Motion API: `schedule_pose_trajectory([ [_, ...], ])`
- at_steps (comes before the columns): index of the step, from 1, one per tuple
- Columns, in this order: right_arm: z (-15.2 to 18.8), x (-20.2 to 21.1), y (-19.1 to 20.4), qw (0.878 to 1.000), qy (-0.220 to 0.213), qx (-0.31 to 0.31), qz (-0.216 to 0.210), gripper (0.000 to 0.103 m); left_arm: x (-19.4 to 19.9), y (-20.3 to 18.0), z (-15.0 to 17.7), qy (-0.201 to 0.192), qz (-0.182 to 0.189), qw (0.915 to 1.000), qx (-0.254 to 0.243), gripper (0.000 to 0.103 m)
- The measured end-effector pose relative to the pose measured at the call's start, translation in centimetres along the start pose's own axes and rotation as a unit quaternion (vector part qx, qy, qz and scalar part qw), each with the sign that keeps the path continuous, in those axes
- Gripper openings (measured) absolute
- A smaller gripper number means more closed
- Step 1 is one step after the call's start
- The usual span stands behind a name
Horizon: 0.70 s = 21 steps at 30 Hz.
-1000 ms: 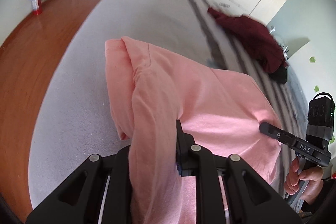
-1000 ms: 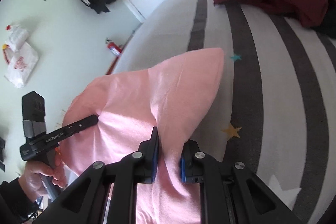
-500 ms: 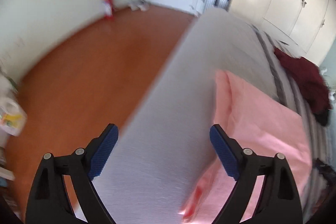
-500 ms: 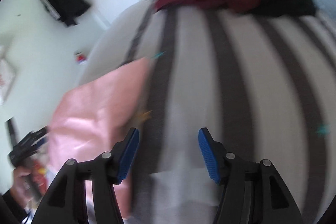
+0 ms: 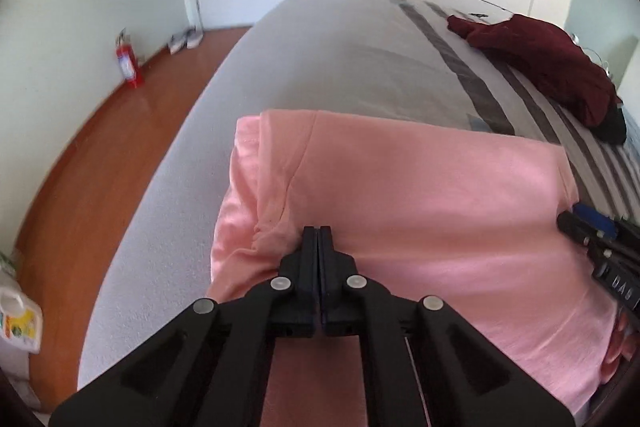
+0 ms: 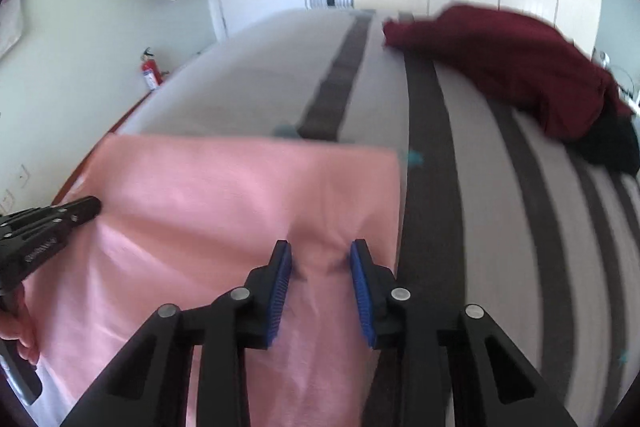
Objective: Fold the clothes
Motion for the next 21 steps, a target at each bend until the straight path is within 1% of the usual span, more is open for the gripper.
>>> schedule_pose_trajectory([
  [2, 0.0, 0.2, -0.4, 1.0, -0.006, -0.006, -0.005, 0.027, -0.1, 1.3, -0.5, -0.005, 0.031, 0.999, 0.033, 0.002],
  [4, -0.2, 0.0, -1.1, 0.999, -0.006, -0.028, -0.02, 0.028, 0.4, 3.1, -0.6, -0.011, 0.067, 0.995, 0.073, 0.002],
  [5, -0.3, 0.1, -1.6, 0.999, -0.007, -0.039, -0.026, 0.029, 0.0, 3.2, -0.9, -0.012, 0.073, 0.9942, 0.078, 0.002],
  [6, -0.4, 0.2, -2.2, 0.999, -0.009, -0.044, -0.025, 0.032, 0.1, 3.7, -1.1, -0.013, 0.078, 0.9936, 0.081, 0.002],
  [7, -0.4, 0.4, -2.8, 0.999, -0.011, -0.047, -0.021, 0.04, 0.8, 4.6, -0.6, -0.014, 0.08, 0.9931, 0.085, 0.002],
  [9, -0.4, 0.7, -4.4, 0.998, -0.009, -0.06, -0.008, 0.042, 1.6, 6.0, -0.7, -0.016, 0.09, 0.9898, 0.11, 0.002],
  [10, -0.2, 1.0, -5.5, 0.997, -0.003, -0.073, 0.002, 0.041, 2.0, 6.6, -1.0, -0.022, 0.07, 0.99, 0.121, 0.002],
  [11, -0.4, 1.4, -6.6, 0.997, -0.007, -0.081, 0.018, 0.04, 2.6, 7.1, -1.5, -0.033, 0.05, 0.9899, 0.129, 0.003],
  [12, -0.7, 2.0, -7.7, 0.996, -0.014, -0.087, 0.035, 0.039, 3.4, 6.9, -2.3, -0.053, 0.054, 0.9886, 0.13, 0.003],
  [13, -1.2, 2.3, -8.2, 0.995, -0.022, -0.088, 0.039, 0.039, 4.2, 6.7, -3.2, -0.074, 0.064, 0.9868, 0.129, 0.003],
  [15, -2.9, 2.8, -8.1, 0.996, -0.038, -0.082, 0.027, 0.039, 3.8, 4.7, -5.0, -0.073, 0.07, 0.9914, 0.083, 0.003],
  [17, -4.3, 2.5, -7.0, 0.997, -0.044, -0.067, 0.015, 0.039, 2.4, 3.6, -5.7, -0.053, 0.074, 0.9942, 0.056, 0.003],
  [20, -5.7, 1.9, -4.2, 0.998, -0.048, -0.046, -0.01, 0.039, -1.1, 3.0, -5.7, -0.014, 0.051, 0.9981, 0.032, 0.003],
  [21, -5.7, 1.1, -3.3, 0.998, -0.041, -0.035, -0.009, 0.039, -2.7, 3.3, -5.4, 0.009, 0.04, 0.9987, 0.03, 0.003],
])
Point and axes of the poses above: each gripper's, at about its wrist camera, not at the fingertips, and x roughly against the way its jaws point, y to its left, z to its underside, the point moved 5 cm from there along -x, roughly the way its jaws point, and after that the axes turned 3 degrees about z, right-handed, at the moved point
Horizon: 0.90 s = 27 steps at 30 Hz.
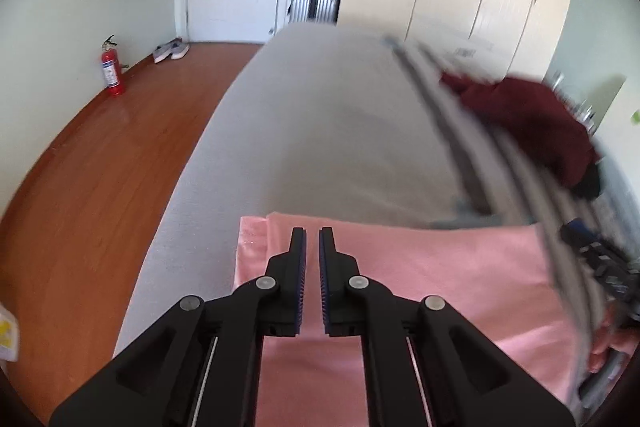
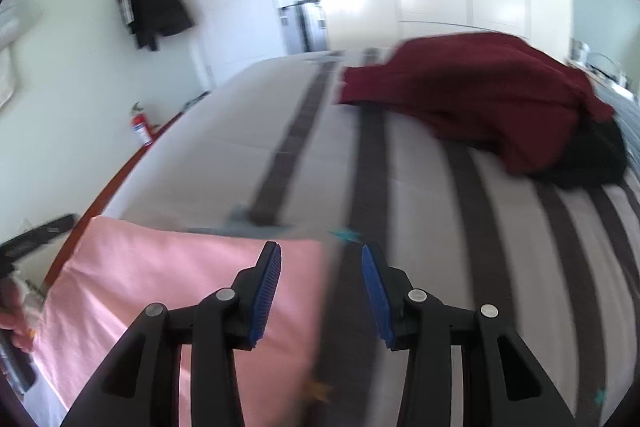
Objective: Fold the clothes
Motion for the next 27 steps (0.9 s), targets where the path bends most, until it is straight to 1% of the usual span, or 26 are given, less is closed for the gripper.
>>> schedule_pose_trajectory([
  [1, 0.2, -0.8, 0.8, 1.0, 0.009, 0.011, 0.002, 0.039, -1.0, 0.3, 0.4, 0.019, 0.001, 0.9998, -0.004, 0.004],
  [2, 0.6, -2.1, 1.1, 0.999, 0.028, 0.02, 0.006, 0.039, -1.4, 0.2, 0.3, 0.016, 0.004, 0.9999, -0.005, 0.008],
  [3, 1.2, -3.4, 1.3, 0.998, 0.05, 0.028, 0.011, 0.038, -1.2, 0.6, 0.1, 0.007, 0.004, 1.0, -0.001, 0.008],
  [4, 1.5, -4.2, 0.9, 0.998, 0.058, 0.025, 0.014, 0.038, -0.7, 1.8, 0.0, -0.003, -0.004, 0.9997, 0.025, 0.008],
  [6, 1.1, -4.0, -1.3, 0.998, 0.046, -0.018, 0.034, 0.038, 0.4, 4.4, -0.3, -0.025, -0.023, 0.9957, 0.086, 0.008],
  [7, 0.8, -3.5, -2.3, 0.998, 0.036, -0.038, 0.045, 0.038, 1.1, 5.5, -0.3, -0.036, -0.026, 0.9927, 0.112, 0.008],
  [8, 0.5, -2.8, -3.5, 0.996, 0.023, -0.055, 0.058, 0.038, 2.1, 6.2, -0.2, -0.044, -0.021, 0.9916, 0.119, 0.008],
  [10, 0.3, -1.3, -4.4, 0.996, 0.012, -0.065, 0.053, 0.04, 4.2, 5.2, 0.5, -0.055, -0.001, 0.9952, 0.081, 0.008],
  [12, 0.4, 1.2, -3.6, 0.999, -0.008, -0.04, 0.029, 0.04, 6.0, 2.6, 1.5, -0.061, 0.014, 0.9976, 0.029, 0.008],
  [13, 0.7, 2.4, -2.9, 0.999, -0.014, -0.03, 0.015, 0.04, 6.9, 1.1, 2.3, -0.064, 0.022, 0.9977, 0.0, 0.008],
  [15, 1.8, 4.8, -0.5, 1.0, -0.022, -0.001, -0.016, 0.04, 7.9, -1.1, 4.2, -0.06, 0.036, 0.9967, -0.039, 0.008],
  [16, 2.5, 5.7, 0.7, 0.999, -0.024, 0.011, -0.025, 0.04, 7.9, -2.0, 5.0, -0.052, 0.037, 0.9962, -0.059, 0.008],
  [17, 3.3, 5.6, 1.7, 0.999, -0.021, 0.026, -0.027, 0.039, 7.4, -2.2, 5.3, -0.044, 0.031, 0.9959, -0.073, 0.008],
  [18, 4.0, 5.4, 2.1, 0.999, -0.014, 0.03, -0.024, 0.039, 6.6, -1.8, 6.0, -0.034, 0.025, 0.9963, -0.075, 0.008],
  [19, 4.8, 5.1, 2.4, 0.999, -0.008, 0.03, -0.02, 0.038, 6.0, -0.8, 6.4, -0.028, 0.015, 0.9975, -0.064, 0.008],
  [21, 6.6, 2.9, 1.3, 1.0, 0.028, 0.012, -0.001, 0.038, 5.1, 1.6, 7.0, -0.022, -0.006, 0.9992, -0.034, 0.008],
  [22, 7.1, 2.3, 0.5, 0.999, 0.037, 0.002, -0.002, 0.043, 5.0, 2.8, 7.1, -0.021, -0.025, 0.9992, -0.025, 0.009],
  [23, 7.3, 2.0, -0.5, 0.999, 0.039, -0.01, -0.003, 0.045, 5.0, 3.9, 7.2, -0.02, -0.046, 0.9986, -0.017, 0.009],
  [25, 6.8, 3.1, -1.3, 1.0, 0.024, -0.012, -0.001, 0.045, 5.4, 6.4, 7.7, -0.016, -0.051, 0.9982, 0.027, 0.009],
  [27, 6.3, 4.2, -2.4, 1.0, 0.01, -0.017, 0.018, 0.045, 6.3, 7.2, 8.1, -0.022, -0.054, 0.9975, 0.04, 0.009],
])
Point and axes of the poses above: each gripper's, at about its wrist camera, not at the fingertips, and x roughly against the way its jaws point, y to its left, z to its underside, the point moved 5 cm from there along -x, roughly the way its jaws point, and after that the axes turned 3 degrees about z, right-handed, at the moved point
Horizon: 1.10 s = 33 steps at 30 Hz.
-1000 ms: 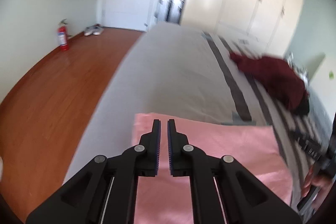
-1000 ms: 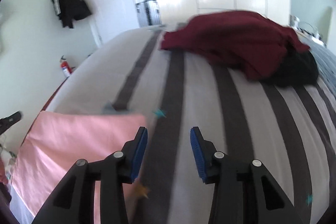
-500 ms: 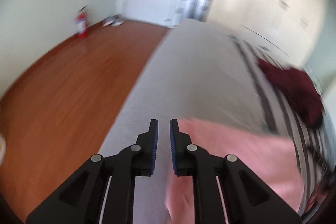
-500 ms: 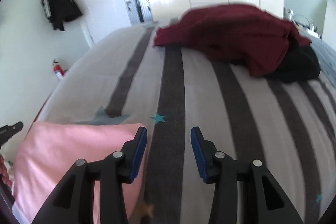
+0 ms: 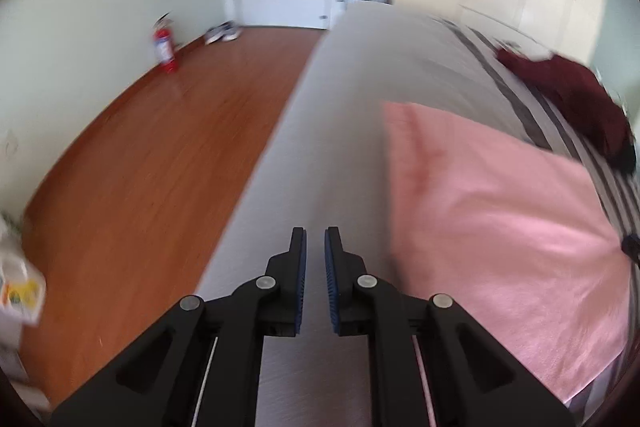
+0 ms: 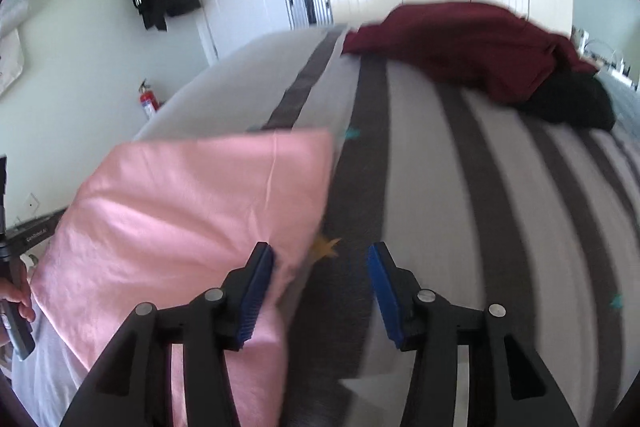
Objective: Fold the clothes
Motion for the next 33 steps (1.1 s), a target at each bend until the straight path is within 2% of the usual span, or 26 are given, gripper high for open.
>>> schedule_pose_trajectory([
  [3, -0.3, 0.4, -2.1, 0.999, -0.001, -0.025, 0.019, 0.045, 2.4, -1.8, 0.0, -0.022, 0.033, 0.9992, -0.006, 0.009],
  [4, 0.1, 1.5, -1.8, 1.0, -0.005, -0.024, 0.017, 0.045, 3.3, -2.6, 0.0, -0.03, 0.046, 0.9985, -0.01, 0.009],
  [7, 0.9, 2.8, 0.5, 1.0, -0.009, 0.002, -0.012, 0.045, 5.7, -5.8, 0.6, -0.054, 0.08, 0.9946, -0.04, 0.009],
  [9, 1.7, 2.9, 1.9, 0.999, -0.005, 0.017, -0.029, 0.045, 5.8, -6.9, 1.5, -0.047, 0.087, 0.9936, -0.055, 0.009],
  [11, 3.1, 2.4, 2.3, 0.999, 0.014, 0.014, -0.03, 0.045, 4.4, -6.6, 2.4, -0.022, 0.074, 0.9952, -0.06, 0.009],
  [13, 4.3, 1.9, 1.6, 0.999, 0.03, -0.004, -0.026, 0.044, 2.2, -5.0, 3.0, 0.009, 0.034, 0.9976, -0.059, 0.009],
  [14, 4.7, 1.9, 1.0, 0.999, 0.033, -0.016, -0.026, 0.044, 1.6, -3.5, 3.3, 0.016, 0.021, 0.9985, -0.049, 0.013],
  [15, 4.8, 2.1, 0.5, 0.999, 0.035, -0.021, -0.022, 0.044, 1.5, -2.2, 3.4, 0.018, -0.001, 0.9992, -0.035, 0.013],
  [17, 4.9, 2.8, -0.3, 0.999, 0.037, -0.027, -0.014, 0.044, 2.0, -0.5, 3.1, 0.013, -0.018, 0.9997, -0.005, 0.013],
  [18, 5.2, 3.2, -0.7, 0.999, 0.039, -0.024, -0.01, 0.044, 2.9, 0.0, 2.8, 0.003, -0.02, 0.9998, 0.009, 0.013],
  [20, 5.7, 3.7, -1.1, 0.999, 0.046, -0.017, -0.005, 0.044, 4.2, -0.5, 2.5, -0.011, -0.009, 0.9999, 0.005, 0.013],
  [22, 5.9, 4.6, -1.5, 0.999, 0.043, -0.019, -0.002, 0.044, 6.0, -2.4, 2.6, -0.026, 0.015, 0.9993, -0.022, 0.013],
  [25, 5.4, 5.9, -0.9, 0.999, 0.025, -0.022, -0.022, 0.044, 7.8, -5.8, 3.4, -0.036, 0.052, 0.9958, -0.067, 0.013],
  [29, 5.8, 5.6, 1.5, 0.998, 0.032, 0.001, -0.047, 0.044, 6.1, -6.3, 5.4, 0.002, 0.038, 0.9962, -0.078, 0.013],
  [31, 6.6, 4.9, 1.8, 0.998, 0.051, 0.008, -0.041, 0.044, 5.0, -4.6, 6.4, 0.02, 0.01, 0.9979, -0.061, 0.013],
  [33, 7.1, 4.8, 1.2, 0.998, 0.059, 0.005, -0.038, 0.043, 5.4, -3.4, 6.2, 0.012, -0.015, 0.9992, -0.036, 0.014],
])
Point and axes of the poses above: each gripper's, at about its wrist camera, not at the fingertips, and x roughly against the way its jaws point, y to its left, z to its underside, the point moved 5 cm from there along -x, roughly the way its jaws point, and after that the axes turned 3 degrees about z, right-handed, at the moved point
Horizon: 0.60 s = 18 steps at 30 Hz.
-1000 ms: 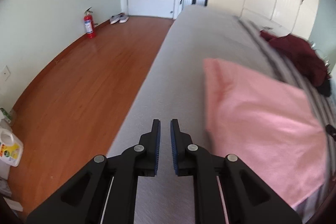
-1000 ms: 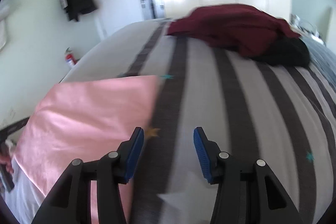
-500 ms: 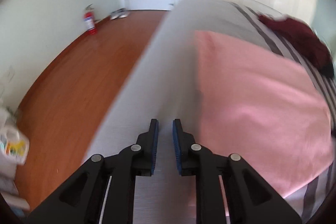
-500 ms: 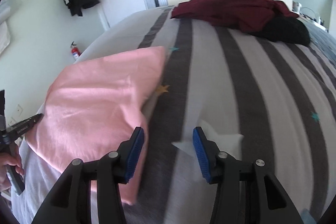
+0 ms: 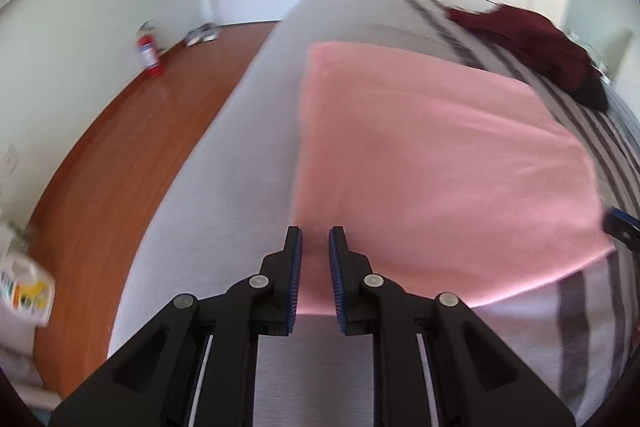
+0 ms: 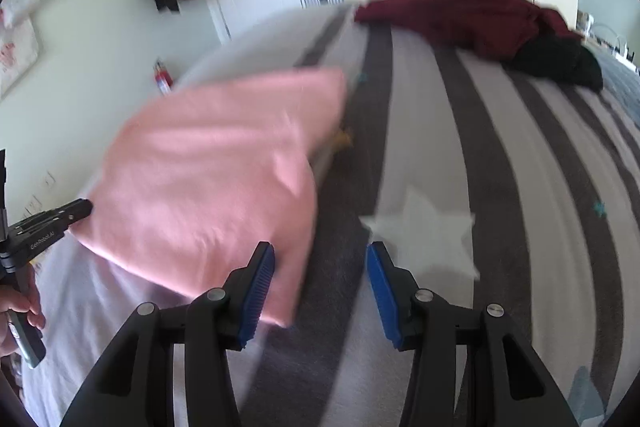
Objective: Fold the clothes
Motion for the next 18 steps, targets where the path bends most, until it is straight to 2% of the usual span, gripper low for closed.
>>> schedule_pose_trajectory([
  [2, -0.8, 0.8, -0.2, 1.0, -0.015, 0.004, 0.006, 0.043, 0.8, 0.0, -0.9, -0.018, 0.003, 0.9996, 0.021, 0.013],
  [5, -3.6, 1.0, -0.2, 0.999, -0.047, 0.009, 0.013, 0.044, 1.0, -2.5, -3.3, -0.04, 0.027, 0.9987, -0.017, 0.013],
  [8, -6.5, -1.0, -0.1, 0.998, -0.051, 0.014, 0.017, 0.043, -0.8, -4.2, -5.4, -0.039, 0.038, 0.9979, -0.036, 0.014],
  [9, -7.0, -2.0, 0.0, 0.999, -0.043, 0.016, 0.016, 0.043, -1.5, -4.7, -5.2, -0.028, 0.031, 0.9984, -0.037, 0.014],
  [12, -6.7, -4.6, -0.5, 0.999, -0.007, 0.027, 0.024, 0.041, -4.2, -3.8, -4.2, 0.013, -0.022, 0.9982, -0.054, 0.014],
  [15, -6.2, -4.3, -1.7, 1.0, -0.011, 0.013, 0.025, 0.041, -3.1, -3.1, -4.5, 0.007, -0.044, 0.9979, -0.046, 0.014],
  [18, -6.4, -2.1, -4.5, 0.998, -0.028, -0.041, 0.029, 0.041, -0.2, -2.4, -5.2, -0.027, -0.032, 0.999, -0.014, 0.014],
])
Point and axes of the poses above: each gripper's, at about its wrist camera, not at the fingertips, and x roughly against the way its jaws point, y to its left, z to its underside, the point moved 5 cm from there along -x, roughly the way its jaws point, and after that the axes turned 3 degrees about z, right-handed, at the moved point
